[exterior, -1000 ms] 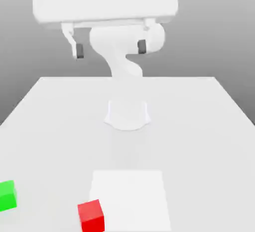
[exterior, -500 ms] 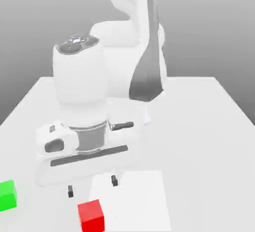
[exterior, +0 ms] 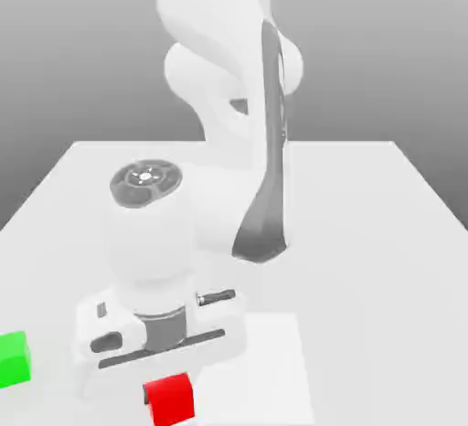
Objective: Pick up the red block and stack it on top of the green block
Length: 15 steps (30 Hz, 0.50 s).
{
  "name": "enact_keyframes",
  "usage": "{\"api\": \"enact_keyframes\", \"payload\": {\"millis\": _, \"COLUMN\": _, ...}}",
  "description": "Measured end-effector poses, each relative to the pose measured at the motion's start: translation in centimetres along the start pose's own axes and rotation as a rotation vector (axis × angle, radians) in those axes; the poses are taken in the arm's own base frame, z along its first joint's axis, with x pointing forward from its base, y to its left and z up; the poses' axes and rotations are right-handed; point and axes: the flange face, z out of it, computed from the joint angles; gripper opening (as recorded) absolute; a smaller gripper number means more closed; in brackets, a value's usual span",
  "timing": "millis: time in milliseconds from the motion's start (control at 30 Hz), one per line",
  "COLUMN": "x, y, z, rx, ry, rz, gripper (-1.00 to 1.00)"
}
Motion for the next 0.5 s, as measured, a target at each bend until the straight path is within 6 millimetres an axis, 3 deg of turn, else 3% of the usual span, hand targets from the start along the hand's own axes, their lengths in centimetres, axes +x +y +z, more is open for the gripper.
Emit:
{"api": "enact_keyframes", "payload": {"millis": 33, "x": 0.3, "y": 1.0, "z": -1.0, "rx": 0.000, "ry": -0.001, "rz": 0.023, "gripper": -1.00}}
{"api": "enact_keyframes", "payload": {"millis": 133, "x": 2.2, "y": 8.4, "z": -2.5, "rx": -0.002, "ry": -0.002, "rz": 0.180, "gripper": -1.00}}
{"api": "enact_keyframes", "payload": {"millis": 267, "x": 2.8, "y": 19.2, "z": -3.9, "rx": 0.000, "ry": -0.002, "rz": 0.400, "gripper": -1.00}}
{"api": "enact_keyframes", "payload": {"millis": 300, "x": 2.9, "y": 21.9, "z": -3.3, "rx": 0.001, "ry": 0.000, "rz": 0.452, "gripper": -1.00}}
{"api": "enact_keyframes", "payload": {"millis": 333, "x": 2.8, "y": 23.2, "z": -2.3, "rx": 0.001, "ry": 0.000, "rz": 0.479, "gripper": -1.00}}
{"api": "enact_keyframes", "payload": {"millis": 400, "x": 2.7, "y": 24.2, "z": 0.4, "rx": 0.001, "ry": 0.000, "rz": 0.500, "gripper": -1.00}}
{"api": "enact_keyframes", "payload": {"millis": 433, "x": 2.6, "y": 24.4, "z": 1.1, "rx": 0.001, "ry": -0.001, "rz": 0.504, "gripper": 1.00}}
{"api": "enact_keyframes", "payload": {"millis": 500, "x": 2.6, "y": 24.4, "z": 1.1, "rx": 0.001, "ry": -0.001, "rz": 0.504, "gripper": 1.00}}
